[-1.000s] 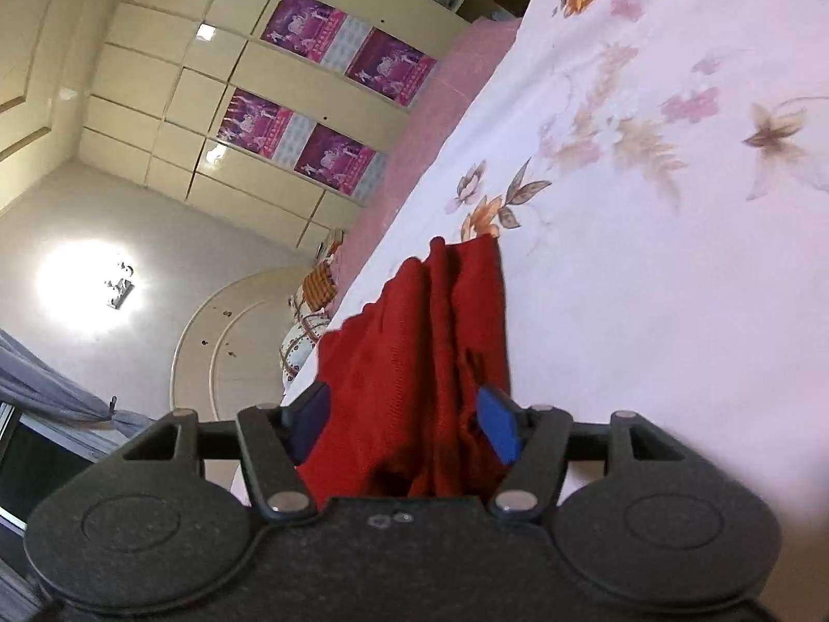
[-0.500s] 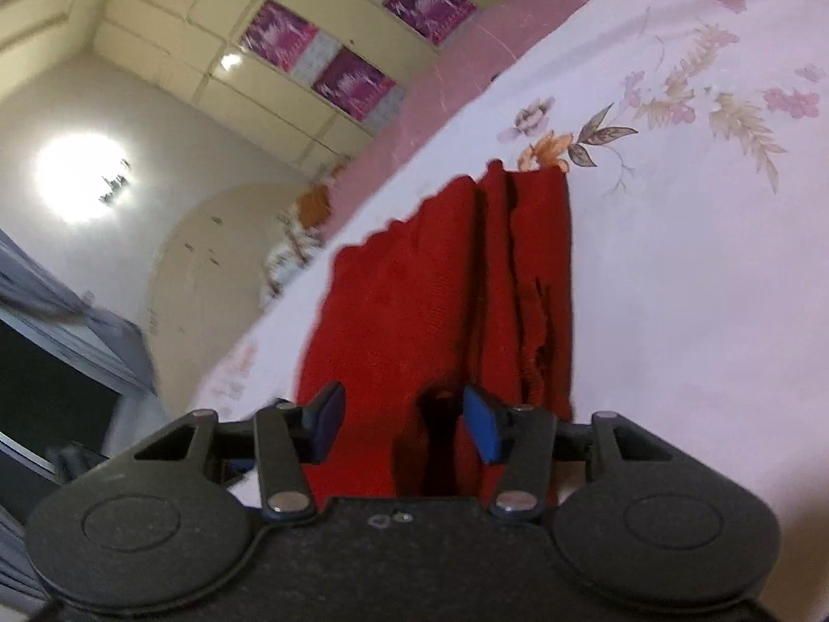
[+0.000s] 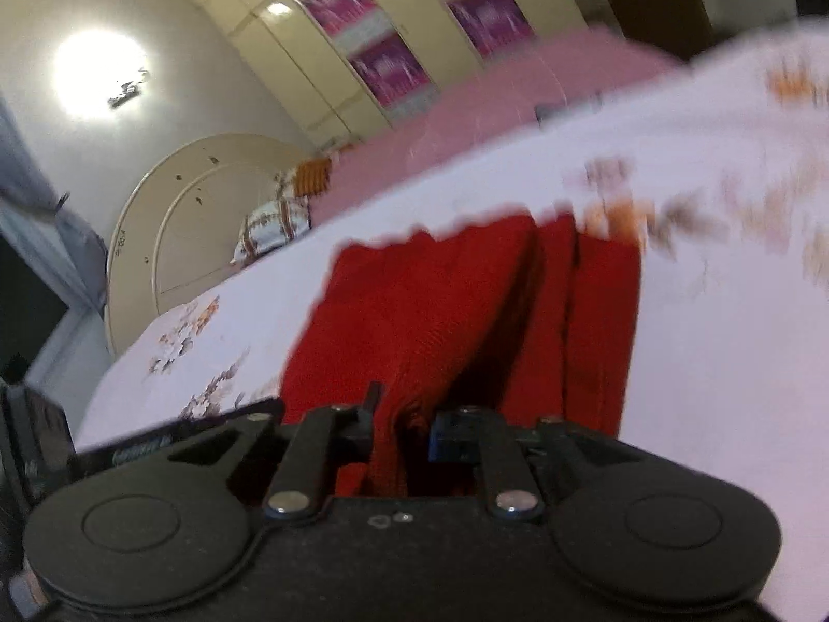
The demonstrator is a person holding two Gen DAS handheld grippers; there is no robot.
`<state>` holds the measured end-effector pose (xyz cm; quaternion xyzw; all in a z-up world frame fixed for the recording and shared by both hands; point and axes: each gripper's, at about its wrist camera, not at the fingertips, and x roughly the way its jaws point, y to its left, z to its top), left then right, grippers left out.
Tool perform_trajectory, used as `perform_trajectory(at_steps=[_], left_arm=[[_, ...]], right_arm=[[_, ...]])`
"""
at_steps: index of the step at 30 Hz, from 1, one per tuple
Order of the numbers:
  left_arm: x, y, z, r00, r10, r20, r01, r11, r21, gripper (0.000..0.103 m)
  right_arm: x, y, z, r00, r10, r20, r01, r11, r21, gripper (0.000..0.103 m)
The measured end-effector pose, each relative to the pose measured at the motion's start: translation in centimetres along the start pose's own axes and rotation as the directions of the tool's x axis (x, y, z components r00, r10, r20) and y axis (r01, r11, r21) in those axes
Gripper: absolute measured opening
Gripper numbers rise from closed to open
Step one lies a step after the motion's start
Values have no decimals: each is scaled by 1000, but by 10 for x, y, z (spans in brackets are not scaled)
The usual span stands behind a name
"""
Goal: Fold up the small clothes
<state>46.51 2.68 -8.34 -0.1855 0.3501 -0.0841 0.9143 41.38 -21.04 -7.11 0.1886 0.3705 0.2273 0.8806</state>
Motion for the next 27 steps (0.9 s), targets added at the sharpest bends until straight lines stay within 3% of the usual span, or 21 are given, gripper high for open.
perform_trajectory(at_steps=[3, 5, 8, 9, 12, 14, 15, 19, 21, 23, 25, 26, 27], left_arm=[[9, -12, 2, 999, -38, -32, 39, 999, 35, 65], [18, -23, -1, 998, -22, -67, 28, 995, 93, 65], [28, -30, -1, 996, -4, -90, 14, 994, 110, 66], [29, -30, 1, 996, 1, -93, 9, 994, 109, 66], [26, -30, 4, 995, -1, -104, 15, 990, 139, 65], [23, -29, 8, 993, -13, -118, 30, 989, 147, 65], [22, -28, 10, 993, -16, -114, 34, 987, 154, 65], [22, -24, 22, 997, -29, -73, 40, 989, 146, 65], [29, -24, 27, 996, -32, -80, 44, 989, 142, 65], [34, -26, 29, 995, -36, -93, 50, 987, 153, 65], [42, -28, 27, 993, -10, -118, 32, 982, 186, 66], [46, -29, 24, 993, 18, -120, 8, 977, 212, 74], [47, -29, 23, 993, 27, -116, -1, 976, 218, 75]], right_arm=[[-28, 16, 0, 997, -2, 72, 8, 997, -79, 14], [-38, 15, -7, 996, -37, 86, 46, 994, -99, 14], [-21, -8, -23, 991, -127, 32, 128, 990, -54, 14], [-13, -17, -28, 993, -122, 5, 122, 992, -23, 15], [-17, -30, -26, 999, -51, 12, 50, 996, 73, 30], [-30, -34, -18, 997, -21, 75, 12, 993, 113, 56], [-35, -39, -13, 993, -13, 115, -2, 992, 127, 57], [-18, -68, 17, 994, -7, 113, -21, 967, 253, 51], [5, -75, 30, 998, -10, 55, -5, 962, 274, 47], [20, -72, 35, 1000, -1, 26, -6, 966, 257, 9], [16, -63, 36, 997, -54, 49, 45, 985, 168, 8], [14, -62, 34, 995, -85, 55, 76, 986, 147, 8], [18, -67, 30, 990, -133, 40, 126, 982, 141, 8]])
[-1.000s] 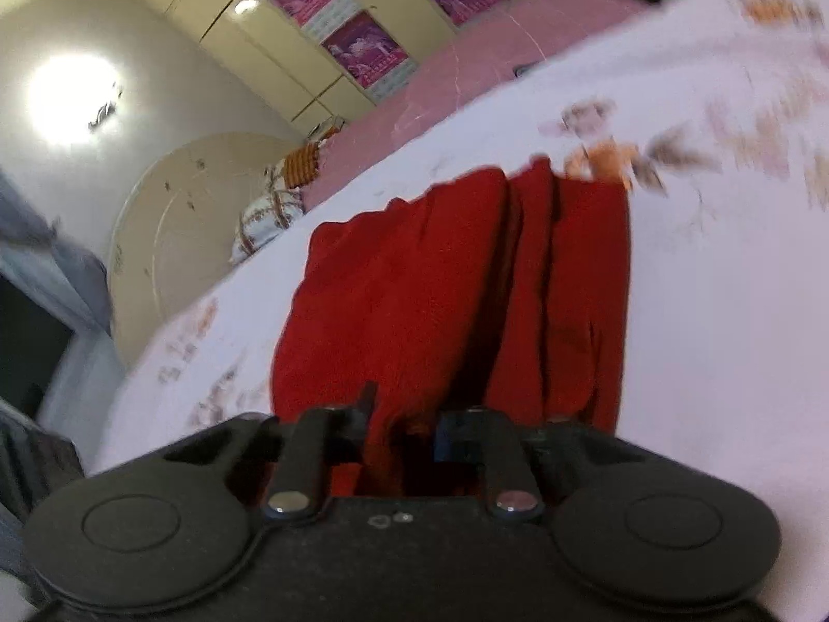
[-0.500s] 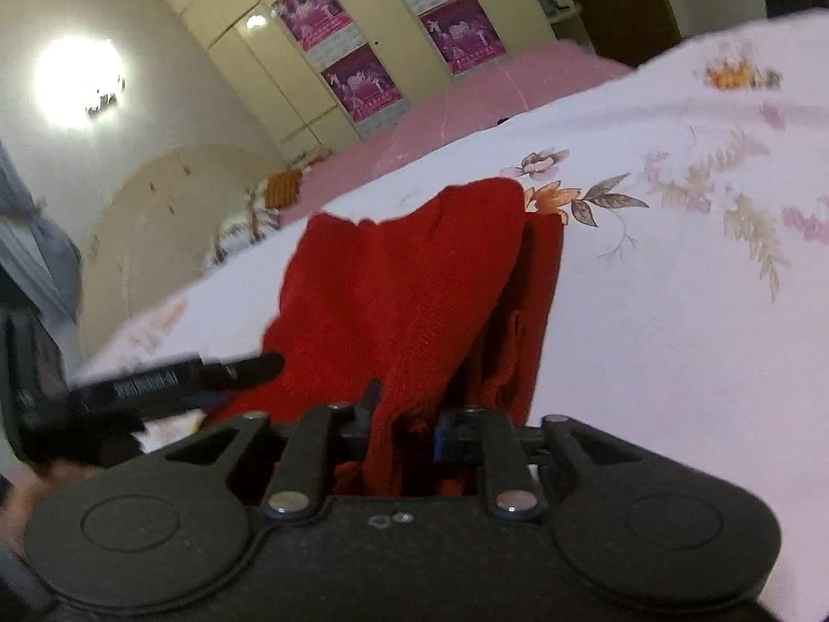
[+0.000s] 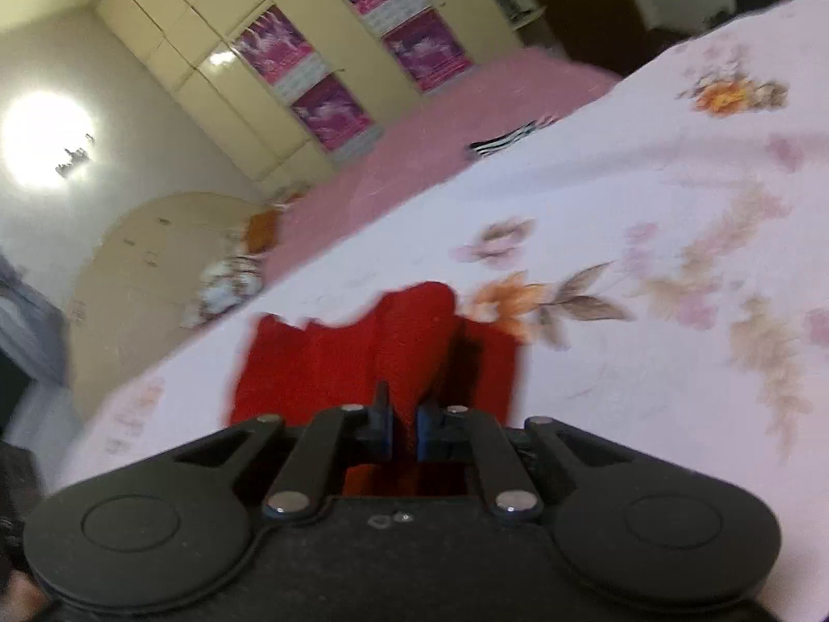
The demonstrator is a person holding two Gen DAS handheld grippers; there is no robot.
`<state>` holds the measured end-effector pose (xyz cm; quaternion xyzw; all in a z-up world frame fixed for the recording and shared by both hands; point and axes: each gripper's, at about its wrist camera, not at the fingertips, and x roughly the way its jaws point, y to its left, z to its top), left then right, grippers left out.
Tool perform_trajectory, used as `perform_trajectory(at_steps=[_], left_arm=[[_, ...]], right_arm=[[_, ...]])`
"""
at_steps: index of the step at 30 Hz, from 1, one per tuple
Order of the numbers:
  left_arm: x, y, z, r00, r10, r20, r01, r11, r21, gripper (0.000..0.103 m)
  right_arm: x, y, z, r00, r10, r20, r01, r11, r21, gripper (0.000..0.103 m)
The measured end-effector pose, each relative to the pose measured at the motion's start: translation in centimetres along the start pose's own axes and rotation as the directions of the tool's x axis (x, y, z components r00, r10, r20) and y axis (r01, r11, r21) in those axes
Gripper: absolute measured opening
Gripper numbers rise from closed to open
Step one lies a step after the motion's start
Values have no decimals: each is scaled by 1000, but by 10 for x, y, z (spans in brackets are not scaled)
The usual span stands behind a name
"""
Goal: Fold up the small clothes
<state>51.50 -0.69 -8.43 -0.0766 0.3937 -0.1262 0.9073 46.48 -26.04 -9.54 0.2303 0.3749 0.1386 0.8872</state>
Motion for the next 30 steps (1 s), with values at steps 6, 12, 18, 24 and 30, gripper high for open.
perform_trajectory(at_steps=[6, 12, 18, 24, 30], left_arm=[[-52, -3, -9, 997, -40, 65, 40, 999, 2, 68], [-70, -14, -56, 998, 7, 61, -11, 998, 62, 68], [-78, -20, -55, 997, 30, 68, -36, 995, 93, 67], [-104, -18, -76, 999, 34, 38, -37, 996, 81, 61], [-105, -19, -95, 997, 74, 31, -77, 991, 111, 61]], right_arm=[[-31, 6, 2, 999, 15, 39, -15, 1000, 4, 24], [-88, 68, -50, 994, 101, -29, -103, 897, -430, 10], [-58, 50, -68, 995, -30, -96, -12, 913, -407, 5], [-102, 74, -78, 1000, 15, 5, -11, 897, -441, 23], [-52, 65, -95, 986, -107, -132, 27, 867, -498, 6]])
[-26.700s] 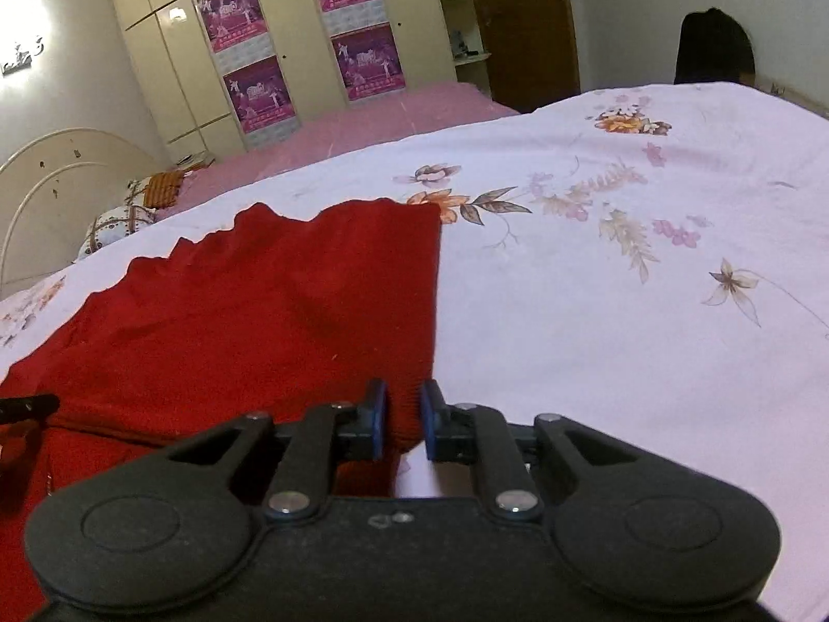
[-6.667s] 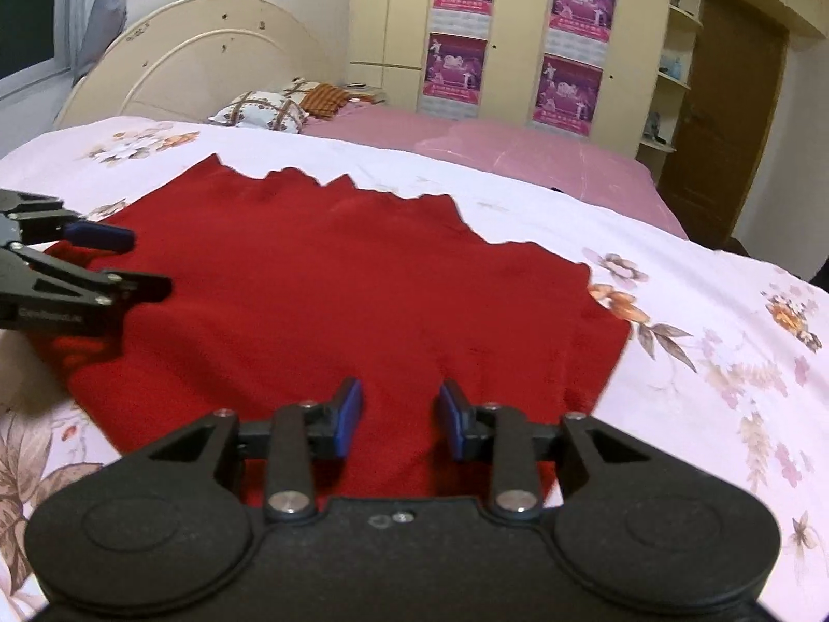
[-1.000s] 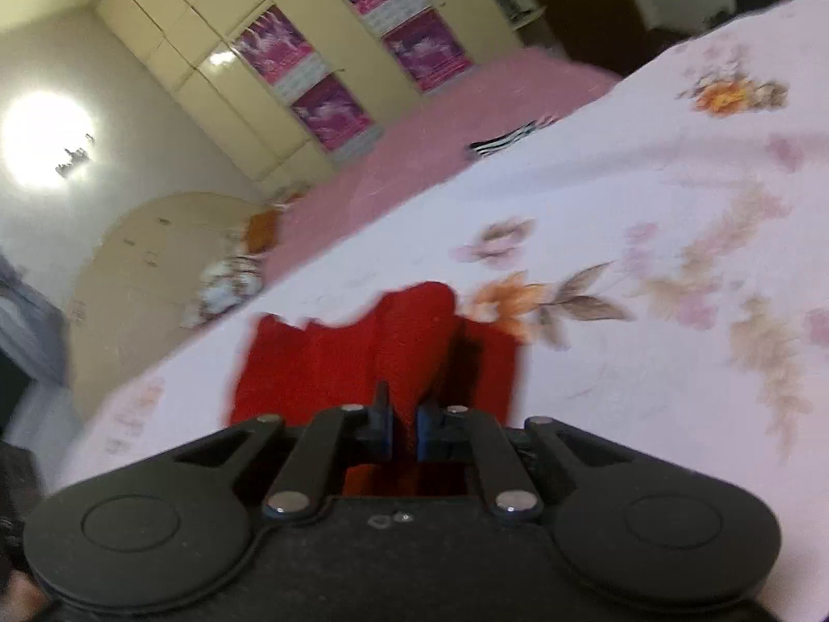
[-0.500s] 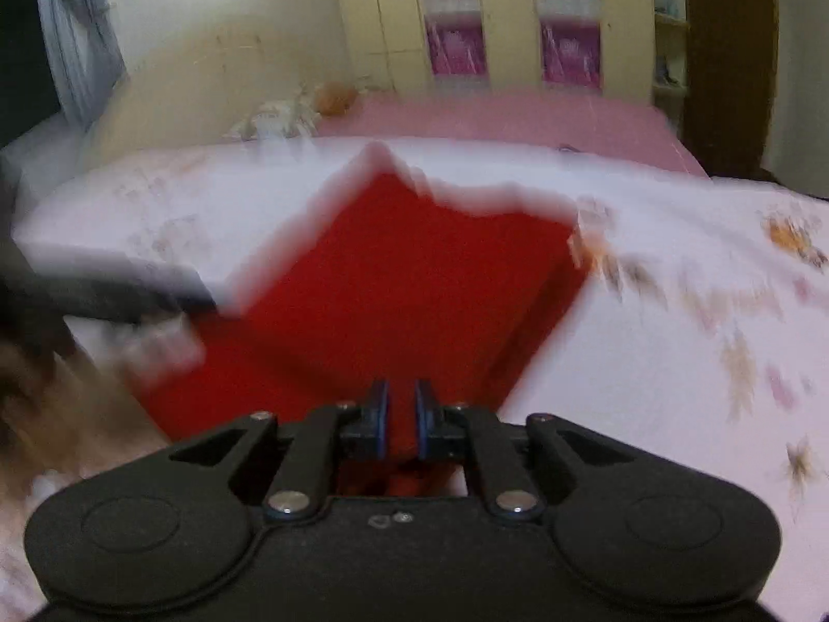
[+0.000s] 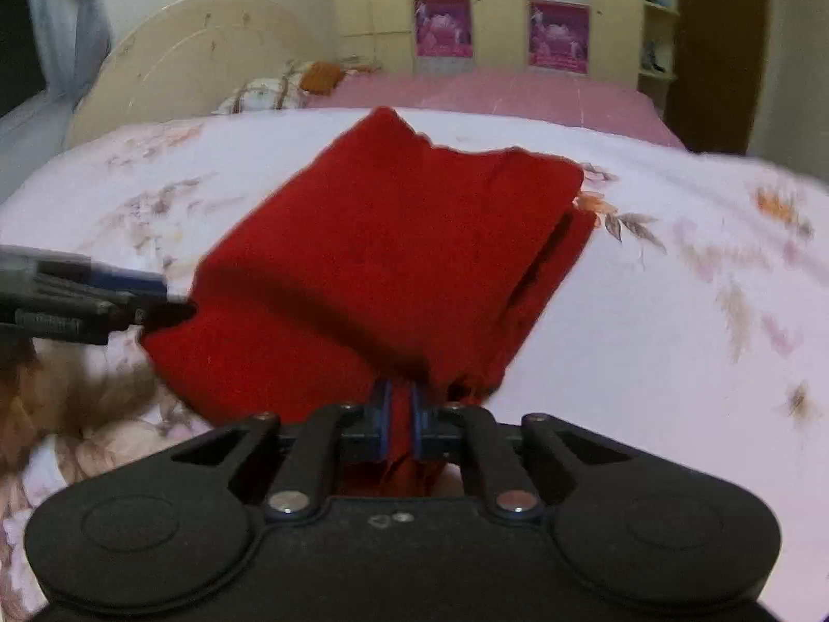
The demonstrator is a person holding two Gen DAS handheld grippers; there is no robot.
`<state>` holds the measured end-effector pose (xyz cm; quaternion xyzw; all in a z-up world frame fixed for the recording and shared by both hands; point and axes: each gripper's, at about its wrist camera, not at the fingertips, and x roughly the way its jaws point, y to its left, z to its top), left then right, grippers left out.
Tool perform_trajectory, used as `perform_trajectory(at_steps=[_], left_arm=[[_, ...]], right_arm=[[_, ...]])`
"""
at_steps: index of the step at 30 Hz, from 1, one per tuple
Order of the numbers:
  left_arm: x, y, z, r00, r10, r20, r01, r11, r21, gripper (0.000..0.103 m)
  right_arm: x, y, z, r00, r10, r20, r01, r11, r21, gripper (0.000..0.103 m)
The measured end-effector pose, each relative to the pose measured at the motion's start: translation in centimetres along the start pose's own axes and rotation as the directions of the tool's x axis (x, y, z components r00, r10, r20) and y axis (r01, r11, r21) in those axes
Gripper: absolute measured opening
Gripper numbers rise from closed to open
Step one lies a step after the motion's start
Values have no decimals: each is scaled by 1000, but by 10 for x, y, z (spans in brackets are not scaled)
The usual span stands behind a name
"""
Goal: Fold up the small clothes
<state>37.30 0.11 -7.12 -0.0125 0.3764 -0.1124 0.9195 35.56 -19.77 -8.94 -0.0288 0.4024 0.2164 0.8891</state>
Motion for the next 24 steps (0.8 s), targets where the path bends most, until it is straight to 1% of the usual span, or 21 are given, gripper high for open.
perform_trajectory(at_steps=[1, 2, 3, 4, 5, 6, 7, 8, 9, 10, 11, 12, 14, 16, 18, 21, 24], left_arm=[[-5, -2, -1, 1000, 9, 4, -9, 1000, 23, 61], [-10, -3, -2, 1000, 11, 12, -11, 1000, 28, 61], [-18, -3, -5, 999, 22, 23, -22, 1000, 20, 61], [-25, -4, -5, 999, 32, 27, -33, 999, 8, 74], [-33, -5, -6, 998, 47, 34, -47, 999, -6, 99], [-46, -6, -8, 996, 60, 61, -58, 998, -27, 103], [-57, -6, -9, 994, 63, 87, -59, 997, -46, 103], [-66, -7, -9, 994, 67, 90, -62, 996, -62, 103], [-74, -9, -10, 993, 86, 81, -80, 994, -75, 103], [-81, -11, -11, 992, 110, 67, -104, 991, -83, 103], [-89, -13, -12, 991, 116, 61, -111, 990, -87, 103], [-96, -14, -13, 992, 110, 60, -104, 990, -94, 103], [-110, -17, -14, 991, 119, 65, -111, 987, -118, 103], [-127, -23, -13, 991, 100, 86, -91, 990, -112, 103], [-147, -33, -12, 989, 100, 107, -91, 992, -89, 103], [-180, -50, -15, 984, 86, 155, -79, 996, -51, 103], [-209, -62, -24, 980, 83, 183, -78, 996, -34, 103]], right_arm=[[-3, -5, 4, 1000, 16, 1, -16, 999, 49, 7], [-8, -5, 6, 999, 24, 23, -25, 998, 58, 15], [-16, -3, 7, 998, 30, 58, -33, 998, 56, 21], [-22, -2, 6, 996, 38, 82, -43, 997, 56, 29], [-27, 1, 4, 996, 37, 86, -42, 997, 59, 42], [-33, 3, 3, 996, 21, 86, -27, 997, 66, 51], [-41, 6, 0, 996, 0, 87, -7, 997, 81, 63], [-48, 7, -2, 996, -10, 88, 2, 995, 97, 70], [-57, 8, -5, 996, -17, 93, 6, 993, 119, 74], [-65, 7, -6, 995, -27, 92, 13, 988, 151, 88], [-74, 6, -11, 996, -35, 86, 19, 984, 176, 95], [-80, 7, -11, 996, -36, 84, 20, 981, 191, 95], [-92, 11, -12, 994, -54, 91, 35, 979, 199, 102], [-105, 21, -11, 993, -84, 87, 66, 979, 194, 102], [-121, 34, -12, 988, -114, 99, 96, 980, 174, 102], [-151, 56, -17, 981, -131, 145, 108, 982, 156, 102], [-176, 74, -26, 975, -142, 168, 119, 983, 142, 102]])
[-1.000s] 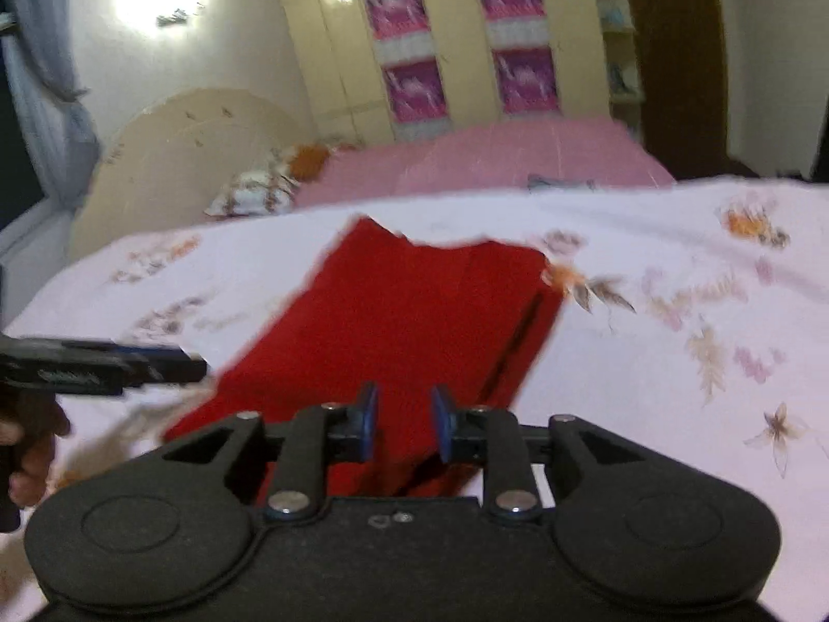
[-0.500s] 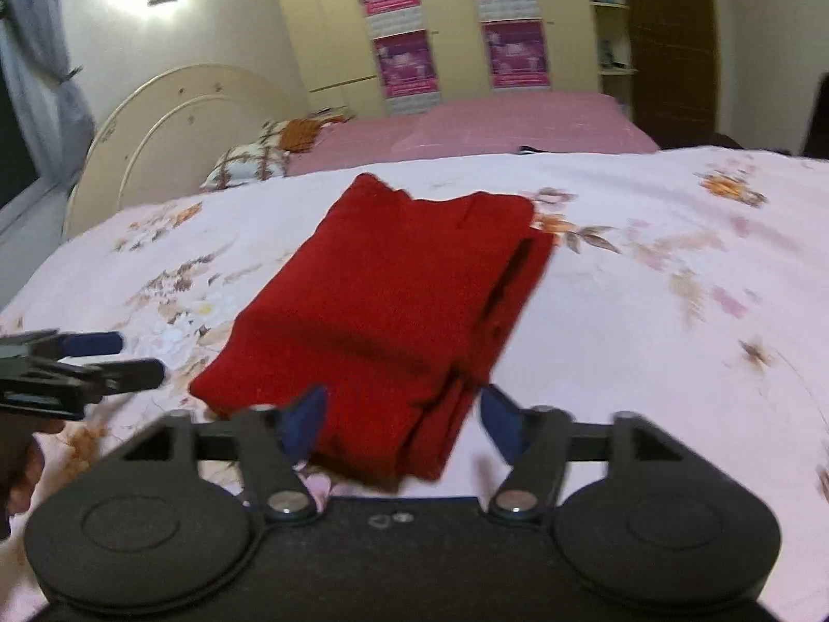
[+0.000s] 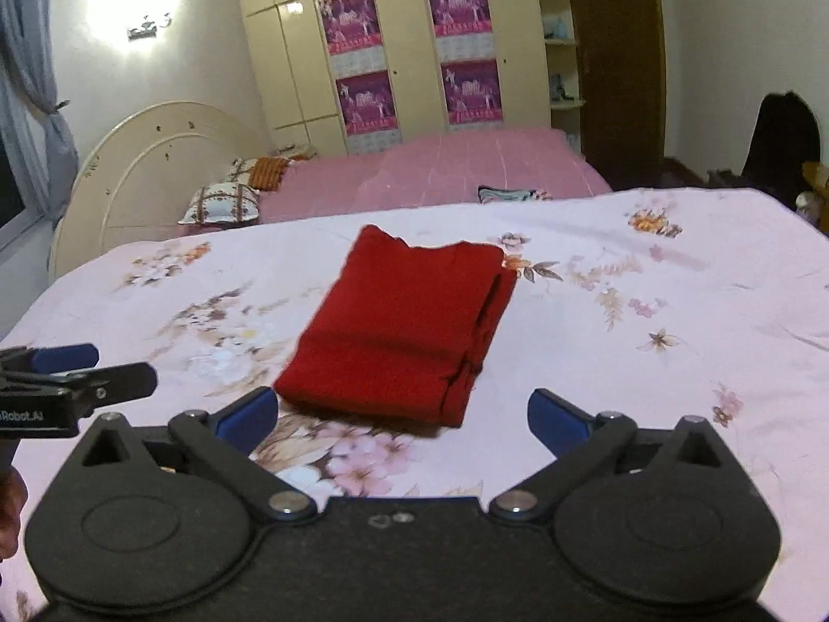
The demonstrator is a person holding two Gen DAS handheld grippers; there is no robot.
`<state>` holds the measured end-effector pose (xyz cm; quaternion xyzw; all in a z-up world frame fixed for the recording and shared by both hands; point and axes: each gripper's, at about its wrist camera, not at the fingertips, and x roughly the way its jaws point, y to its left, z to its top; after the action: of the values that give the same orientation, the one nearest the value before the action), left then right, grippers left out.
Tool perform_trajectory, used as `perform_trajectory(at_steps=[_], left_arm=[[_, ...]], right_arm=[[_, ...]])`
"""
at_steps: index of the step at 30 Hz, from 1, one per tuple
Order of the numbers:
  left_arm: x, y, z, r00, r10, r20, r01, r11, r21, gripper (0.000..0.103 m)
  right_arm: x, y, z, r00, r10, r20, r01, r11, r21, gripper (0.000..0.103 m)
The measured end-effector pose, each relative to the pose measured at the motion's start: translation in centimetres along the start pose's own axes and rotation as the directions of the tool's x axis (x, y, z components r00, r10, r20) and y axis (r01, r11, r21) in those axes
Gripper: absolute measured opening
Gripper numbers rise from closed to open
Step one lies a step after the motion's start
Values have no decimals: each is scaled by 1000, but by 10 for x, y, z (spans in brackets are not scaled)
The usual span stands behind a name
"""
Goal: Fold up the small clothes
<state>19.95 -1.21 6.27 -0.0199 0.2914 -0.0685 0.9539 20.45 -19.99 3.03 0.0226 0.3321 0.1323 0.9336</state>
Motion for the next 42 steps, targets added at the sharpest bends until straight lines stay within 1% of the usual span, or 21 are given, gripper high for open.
perform_trajectory(at_steps=[2, 5, 10, 18, 23, 30, 33, 36, 42], left_arm=[[-20, -3, -2, 1000, -9, 11, 9, 1000, -5, 103], [-52, -7, -7, 999, -10, 49, 10, 1000, -4, 103], [-94, -10, -15, 996, -4, 90, 4, 1000, -3, 103], [-145, -13, -31, 992, -8, 127, 7, 1000, 9, 103], [-166, -14, -39, 991, -9, 132, 7, 1000, 14, 103], [-191, -12, -41, 986, 5, 168, -5, 1000, 3, 103], [-195, -10, -39, 982, 16, 189, -15, 1000, -6, 103], [-194, -12, -39, 982, 17, 186, -16, 1000, -12, 103], [-197, -21, -39, 980, 10, 201, -12, 1000, 8, 103]], right_arm=[[-19, 9, -6, 1000, -23, 19, 24, 1000, -20, 102], [-48, 17, -11, 999, -4, 52, 5, 1000, -22, 102], [-92, 34, -14, 994, -1, 112, 6, 999, -44, 102], [-128, 50, -27, 988, 14, 154, -6, 999, -54, 102], [-144, 60, -38, 987, 16, 157, -6, 998, -63, 102], [-159, 62, -42, 986, 2, 169, 8, 998, -61, 102], [-166, 64, -43, 983, 3, 186, 9, 998, -66, 102], [-170, 64, -43, 980, 1, 197, 13, 998, -67, 102], [-176, 62, -44, 978, -7, 210, 20, 998, -59, 102]])
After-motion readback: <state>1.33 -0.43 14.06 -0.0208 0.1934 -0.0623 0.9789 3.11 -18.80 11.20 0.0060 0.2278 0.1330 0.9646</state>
